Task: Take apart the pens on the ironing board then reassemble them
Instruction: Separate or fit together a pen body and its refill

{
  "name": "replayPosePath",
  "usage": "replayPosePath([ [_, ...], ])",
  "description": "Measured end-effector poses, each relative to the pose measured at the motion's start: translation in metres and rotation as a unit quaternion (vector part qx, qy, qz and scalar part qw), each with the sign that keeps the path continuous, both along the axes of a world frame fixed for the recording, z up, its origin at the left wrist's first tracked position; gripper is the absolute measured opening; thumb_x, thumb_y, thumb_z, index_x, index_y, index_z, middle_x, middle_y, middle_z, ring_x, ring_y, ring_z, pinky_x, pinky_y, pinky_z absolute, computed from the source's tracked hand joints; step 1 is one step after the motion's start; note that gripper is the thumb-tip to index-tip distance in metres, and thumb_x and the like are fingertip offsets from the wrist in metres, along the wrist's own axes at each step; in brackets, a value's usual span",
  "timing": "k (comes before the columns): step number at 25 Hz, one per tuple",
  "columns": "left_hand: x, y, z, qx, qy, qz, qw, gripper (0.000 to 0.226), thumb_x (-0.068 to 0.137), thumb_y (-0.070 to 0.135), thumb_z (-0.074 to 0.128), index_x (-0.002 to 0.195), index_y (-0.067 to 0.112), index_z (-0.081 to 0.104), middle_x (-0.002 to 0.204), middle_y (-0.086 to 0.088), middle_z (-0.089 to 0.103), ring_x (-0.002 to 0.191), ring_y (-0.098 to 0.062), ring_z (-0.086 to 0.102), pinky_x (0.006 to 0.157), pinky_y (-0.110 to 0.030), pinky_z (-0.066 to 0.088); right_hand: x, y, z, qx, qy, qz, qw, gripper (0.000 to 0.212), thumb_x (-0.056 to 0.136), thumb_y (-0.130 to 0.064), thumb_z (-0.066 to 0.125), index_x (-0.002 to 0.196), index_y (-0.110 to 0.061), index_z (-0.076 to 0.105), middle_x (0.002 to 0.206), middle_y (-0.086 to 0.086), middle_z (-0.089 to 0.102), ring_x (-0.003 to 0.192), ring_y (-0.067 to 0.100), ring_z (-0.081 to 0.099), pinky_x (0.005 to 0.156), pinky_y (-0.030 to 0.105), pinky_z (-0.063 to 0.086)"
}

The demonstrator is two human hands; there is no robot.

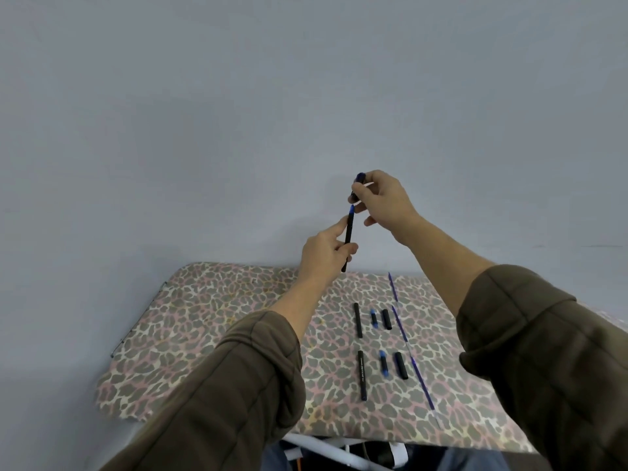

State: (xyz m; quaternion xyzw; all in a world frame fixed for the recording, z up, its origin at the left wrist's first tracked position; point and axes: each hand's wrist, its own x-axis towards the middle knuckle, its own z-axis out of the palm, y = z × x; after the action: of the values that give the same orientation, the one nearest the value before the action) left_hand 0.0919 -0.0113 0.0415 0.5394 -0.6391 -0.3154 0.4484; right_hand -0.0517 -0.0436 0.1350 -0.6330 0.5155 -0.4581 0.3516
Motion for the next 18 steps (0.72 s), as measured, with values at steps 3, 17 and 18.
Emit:
replayPosePath([
  [3,-0.002,0.007,0.006,-0.014,-0.005,-0.002,1.000,0.063,0.093,0.021,0.071,0.148,0.041,0.049,0.075,0.009,0.077,0.071,-0.002,0.073,0.069,-0.023,0.058,-0.001,0.009,0.006,-0.007,0.013,-0.004,1.000,0.018,0.104,-0.024,0.059,0.119,-0.015,0.063,0.097,0.003,0.078,0.085,0.017,0.075,0.055,0.027,0.055],
  [17,-0.004,0.027,0.030,0.002,0.046,0.011,0.999,0.011,0.091,0.019,0.072,0.082,0.026,0.072,0.080,-0.002,0.078,0.075,-0.019,0.077,0.082,-0.048,0.062,-0.001,0.035,0.003,0.010,0.094,0.030,0.995,0.012,0.101,-0.027,0.061,0.101,-0.018,0.068,0.092,-0.001,0.080,0.085,0.017,0.070,0.064,0.021,0.045],
  [18,-0.003,0.028,0.030,0.001,0.046,0.012,0.999,0.011,0.091,0.019,0.071,0.082,0.026,0.072,0.080,-0.001,0.078,0.075,-0.018,0.076,0.082,-0.047,0.062,-0.001,0.035,0.004,0.007,0.108,0.030,0.994,0.012,0.100,-0.028,0.063,0.105,-0.018,0.068,0.092,-0.002,0.080,0.088,0.019,0.071,0.065,0.022,0.046],
])
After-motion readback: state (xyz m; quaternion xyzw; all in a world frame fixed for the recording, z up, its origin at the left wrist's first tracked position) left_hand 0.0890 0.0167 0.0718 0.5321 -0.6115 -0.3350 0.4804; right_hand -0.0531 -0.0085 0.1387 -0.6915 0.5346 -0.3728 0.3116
